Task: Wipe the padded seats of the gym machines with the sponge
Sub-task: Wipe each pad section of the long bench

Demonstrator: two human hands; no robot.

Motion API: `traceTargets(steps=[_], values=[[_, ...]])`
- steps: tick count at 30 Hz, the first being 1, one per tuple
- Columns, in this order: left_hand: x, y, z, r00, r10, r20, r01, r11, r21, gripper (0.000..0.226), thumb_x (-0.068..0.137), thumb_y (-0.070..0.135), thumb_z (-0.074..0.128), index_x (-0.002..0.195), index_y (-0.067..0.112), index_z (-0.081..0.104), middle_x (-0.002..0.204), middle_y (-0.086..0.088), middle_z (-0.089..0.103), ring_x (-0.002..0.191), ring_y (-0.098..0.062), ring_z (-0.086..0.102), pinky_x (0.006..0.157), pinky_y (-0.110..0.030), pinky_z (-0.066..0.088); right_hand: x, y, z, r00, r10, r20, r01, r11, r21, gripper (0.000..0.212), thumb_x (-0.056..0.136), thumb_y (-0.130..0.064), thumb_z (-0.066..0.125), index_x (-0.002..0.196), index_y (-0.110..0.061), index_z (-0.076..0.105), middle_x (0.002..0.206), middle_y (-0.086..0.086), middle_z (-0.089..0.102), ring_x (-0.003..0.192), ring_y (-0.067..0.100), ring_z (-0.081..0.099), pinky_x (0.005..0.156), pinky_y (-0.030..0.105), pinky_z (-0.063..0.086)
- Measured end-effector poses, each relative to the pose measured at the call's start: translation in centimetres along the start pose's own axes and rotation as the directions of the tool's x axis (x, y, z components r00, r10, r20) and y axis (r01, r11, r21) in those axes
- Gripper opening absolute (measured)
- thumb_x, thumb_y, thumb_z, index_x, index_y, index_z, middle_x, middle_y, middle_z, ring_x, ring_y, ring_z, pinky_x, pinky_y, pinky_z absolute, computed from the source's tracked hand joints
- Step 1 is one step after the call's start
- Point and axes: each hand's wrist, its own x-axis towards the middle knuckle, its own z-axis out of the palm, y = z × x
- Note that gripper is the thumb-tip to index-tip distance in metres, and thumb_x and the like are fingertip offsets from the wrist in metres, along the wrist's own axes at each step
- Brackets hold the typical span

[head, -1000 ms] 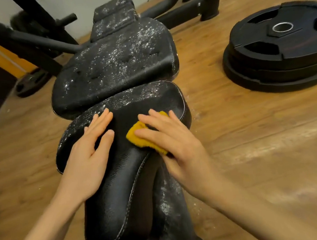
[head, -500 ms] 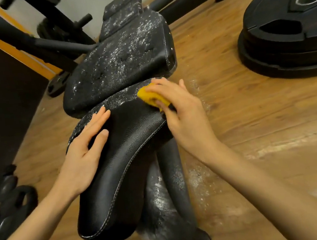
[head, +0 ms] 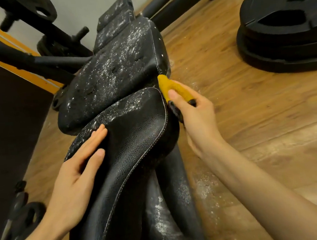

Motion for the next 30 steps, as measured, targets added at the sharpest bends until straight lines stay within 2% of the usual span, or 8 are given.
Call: traceTargets(steps=[2, 7, 11, 13, 16, 20, 26, 30], values=[[0.0, 0.0, 0.1, 1.0, -0.005, 0.006, 0.005, 1.0, 0.007, 0.047, 0.092, 0.035, 0.045, 0.138, 0.034, 0.051, 0.144, 0.028, 0.044, 0.138, 0.007, 0.033, 0.114, -0.014, 0.02, -0.4, -0.2, -0.2, 0.999, 0.037, -0.007, -0.037, 0.999, 0.023, 0.028, 0.089, -0.011, 0.067, 0.116, -0.014, 0.069, 0.109, 0.0, 0.073, 0.106, 0.014, 0.067, 0.1, 0.035, 0.05], [-0.1, 0.0, 0.1, 1.0, -0.02, 0.014, 0.02, 1.0, 0.002, 0.047, 0.093, 0.033, 0.047, 0.139, 0.034, 0.05, 0.145, 0.028, 0.043, 0.139, 0.007, 0.032, 0.114, -0.015, 0.02, -7.6, 0.3, -1.8, 0.977, -0.211, -0.022, 0.207, 0.97, -0.125, 0.03, 0.083, -0.008, 0.069, 0.106, -0.027, 0.072, 0.112, -0.016, 0.07, 0.113, -0.002, 0.061, 0.091, 0.011, 0.047], [-0.1, 0.0, 0.1, 1.0, -0.024, 0.015, 0.024, 1.0, 0.011, 0.047, 0.093, 0.032, 0.047, 0.139, 0.034, 0.05, 0.146, 0.027, 0.043, 0.139, 0.006, 0.032, 0.114, -0.015, 0.019, -0.1, -0.8, -1.1, 0.988, -0.132, 0.083, 0.152, 0.932, -0.33, 0.022, 0.089, -0.012, 0.067, 0.108, -0.022, 0.071, 0.085, -0.018, 0.072, 0.084, -0.005, 0.065, 0.082, 0.017, 0.051], [-0.2, 0.0, 0.1, 1.0, -0.022, 0.017, 0.022, 1.0, 0.019, 0.047, 0.093, 0.033, 0.047, 0.14, 0.034, 0.049, 0.146, 0.027, 0.043, 0.139, 0.006, 0.031, 0.115, -0.015, 0.019, 2.8, -1.3, -0.3, 0.989, -0.083, 0.124, 0.125, 0.912, -0.39, 0.019, 0.088, -0.019, 0.066, 0.106, -0.018, 0.073, 0.093, -0.01, 0.074, 0.09, 0.004, 0.068, 0.09, 0.031, 0.054], [-0.1, -0.1, 0.0, 1.0, -0.021, 0.015, 0.021, 1.0, 0.019, 0.047, 0.093, 0.033, 0.046, 0.14, 0.034, 0.049, 0.146, 0.027, 0.042, 0.139, 0.007, 0.031, 0.115, -0.017, 0.02, 0.1, -1.1, -0.7, 0.946, -0.265, 0.188, 0.325, 0.762, -0.56, 0.021, 0.088, -0.02, 0.066, 0.109, -0.018, 0.072, 0.107, -0.003, 0.069, 0.1, 0.004, 0.063, 0.092, 0.025, 0.049], [-0.1, -0.2, 0.2, 1.0, -0.023, -0.004, 0.023, 1.0, 0.011, 0.044, 0.096, 0.035, 0.049, 0.14, 0.035, 0.049, 0.146, 0.027, 0.043, 0.139, 0.008, 0.03, 0.115, -0.015, 0.019, -3.7, -1.9, -1.5, 0.827, -0.414, 0.381, 0.562, 0.594, -0.576, 0.023, 0.09, -0.01, 0.064, 0.112, -0.013, 0.071, 0.113, 0.0, 0.063, 0.104, 0.002, 0.059, 0.087, 0.013, 0.044], [-0.2, -0.1, 0.3, 1.0, -0.026, -0.017, 0.026, 1.0, 0.002, 0.048, 0.092, 0.037, 0.047, 0.139, 0.038, 0.049, 0.145, 0.029, 0.042, 0.138, 0.012, 0.028, 0.114, -0.013, 0.018, 3.0, -2.9, 3.5, 0.888, -0.224, 0.401, 0.459, 0.404, -0.791, 0.015, 0.093, -0.014, 0.06, 0.095, -0.024, 0.071, 0.101, 0.0, 0.059, 0.101, 0.015, 0.054, 0.079, 0.012, 0.035], [-0.4, -0.1, 0.4, 0.999, -0.02, -0.03, 0.018, 0.998, -0.057, 0.047, 0.092, 0.04, 0.048, 0.139, 0.04, 0.048, 0.145, 0.032, 0.04, 0.138, 0.012, 0.026, 0.114, -0.01, 0.015, -3.8, -3.1, 2.0, 0.714, -0.239, 0.658, 0.699, 0.191, -0.689, 0.017, 0.087, -0.006, 0.063, 0.102, -0.012, 0.069, 0.106, 0.002, 0.056, 0.101, 0.014, 0.047, 0.087, 0.003, 0.029]])
